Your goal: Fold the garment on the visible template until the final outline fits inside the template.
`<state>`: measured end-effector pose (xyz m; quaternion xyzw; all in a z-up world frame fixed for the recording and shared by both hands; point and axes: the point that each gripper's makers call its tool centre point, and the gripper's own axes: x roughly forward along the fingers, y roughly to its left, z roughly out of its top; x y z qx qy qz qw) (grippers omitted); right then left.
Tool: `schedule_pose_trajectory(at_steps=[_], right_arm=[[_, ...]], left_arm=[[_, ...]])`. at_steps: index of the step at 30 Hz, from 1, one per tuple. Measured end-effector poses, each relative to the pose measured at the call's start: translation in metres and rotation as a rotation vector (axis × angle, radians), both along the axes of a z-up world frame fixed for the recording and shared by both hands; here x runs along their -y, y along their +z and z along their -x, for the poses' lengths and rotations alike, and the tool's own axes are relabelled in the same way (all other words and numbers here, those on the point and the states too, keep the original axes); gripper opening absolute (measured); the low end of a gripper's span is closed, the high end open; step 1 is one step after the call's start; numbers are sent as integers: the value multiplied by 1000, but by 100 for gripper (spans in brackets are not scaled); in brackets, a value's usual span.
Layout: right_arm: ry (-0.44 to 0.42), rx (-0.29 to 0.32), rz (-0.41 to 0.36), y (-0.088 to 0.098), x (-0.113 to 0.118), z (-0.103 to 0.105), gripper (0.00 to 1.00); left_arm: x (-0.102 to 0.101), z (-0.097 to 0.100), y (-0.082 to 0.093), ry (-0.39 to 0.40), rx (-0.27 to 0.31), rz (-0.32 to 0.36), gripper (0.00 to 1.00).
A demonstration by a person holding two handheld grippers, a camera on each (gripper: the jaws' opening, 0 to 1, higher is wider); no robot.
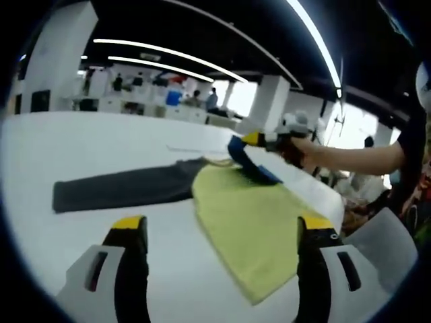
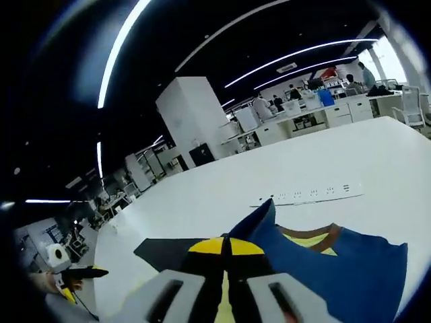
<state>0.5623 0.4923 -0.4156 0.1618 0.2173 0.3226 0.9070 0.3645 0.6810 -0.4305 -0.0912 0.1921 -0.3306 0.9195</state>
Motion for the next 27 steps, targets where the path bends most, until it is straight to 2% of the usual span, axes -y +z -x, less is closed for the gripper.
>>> schedule_pose_trajectory(at_steps=[4,11,18,20,27], right_arm=[[40,2,7,-2,-22,2,0],[78,2,14,-6,-46,0,0],[96,-48,40,-35,-56,-7,0],[110,-53,67,-44,-59,-6,0],[139,-94,88,-68,-69,0,0]], left_arm=[[-1,0,-1,2,-3,0,88],[-2,-1,-1,5,-4,0,88],[-5,-2,-1,13,-3,4,88],[-6,-2,-2,13,-4,3,87],[-6,-2,-4,13,-10,1,87]])
